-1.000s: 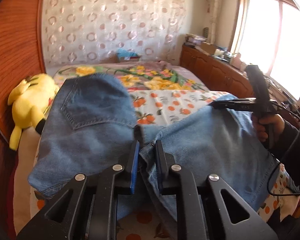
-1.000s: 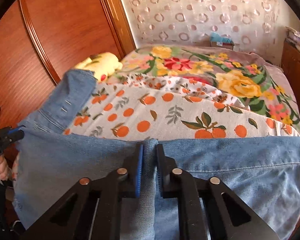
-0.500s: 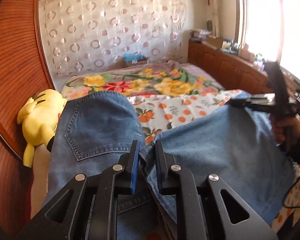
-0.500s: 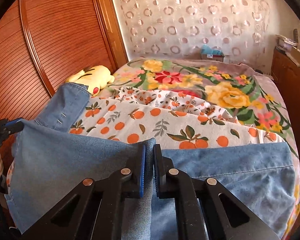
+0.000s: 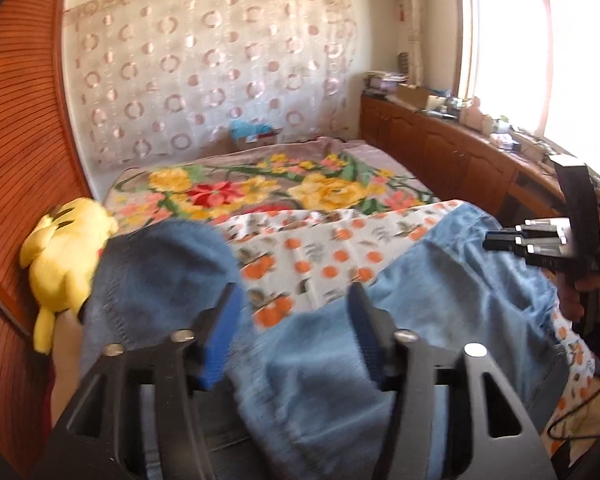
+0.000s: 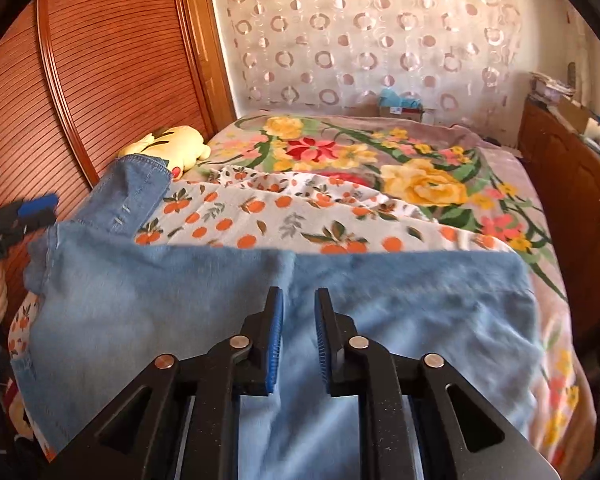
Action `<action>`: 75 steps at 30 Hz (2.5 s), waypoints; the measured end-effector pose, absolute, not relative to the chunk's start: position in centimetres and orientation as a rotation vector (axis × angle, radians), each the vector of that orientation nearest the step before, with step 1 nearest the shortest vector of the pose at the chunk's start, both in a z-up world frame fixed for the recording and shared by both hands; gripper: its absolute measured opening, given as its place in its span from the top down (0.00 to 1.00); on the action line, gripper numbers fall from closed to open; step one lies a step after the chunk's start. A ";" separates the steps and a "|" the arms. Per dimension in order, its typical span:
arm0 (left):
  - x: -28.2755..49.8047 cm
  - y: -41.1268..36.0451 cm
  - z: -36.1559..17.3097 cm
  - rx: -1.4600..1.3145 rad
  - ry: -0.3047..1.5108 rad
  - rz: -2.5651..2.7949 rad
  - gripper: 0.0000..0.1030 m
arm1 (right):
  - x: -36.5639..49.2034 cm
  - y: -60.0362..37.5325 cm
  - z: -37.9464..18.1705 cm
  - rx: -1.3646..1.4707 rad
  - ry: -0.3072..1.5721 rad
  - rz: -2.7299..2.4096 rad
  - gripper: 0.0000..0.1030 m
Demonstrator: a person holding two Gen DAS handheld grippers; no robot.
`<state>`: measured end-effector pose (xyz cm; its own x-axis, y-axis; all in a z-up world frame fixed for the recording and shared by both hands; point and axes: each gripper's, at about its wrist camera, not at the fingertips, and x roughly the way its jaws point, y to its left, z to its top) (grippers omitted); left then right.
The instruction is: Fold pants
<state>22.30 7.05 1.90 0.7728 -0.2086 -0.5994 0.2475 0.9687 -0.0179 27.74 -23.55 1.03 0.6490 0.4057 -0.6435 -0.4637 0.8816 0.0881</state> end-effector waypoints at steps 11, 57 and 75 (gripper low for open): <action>26.4 -3.4 1.3 0.129 0.670 -0.481 0.23 | 21.3 -29.8 -1.2 -0.052 0.791 0.313 0.64; 26.8 -6.2 -4.6 0.140 0.785 -0.535 0.23 | 22.5 -38.8 -5.4 0.148 0.861 0.096 0.51; 22.9 -3.2 -1.1 0.131 0.671 -0.465 0.23 | 19.6 -35.9 -0.3 0.141 0.641 0.159 0.89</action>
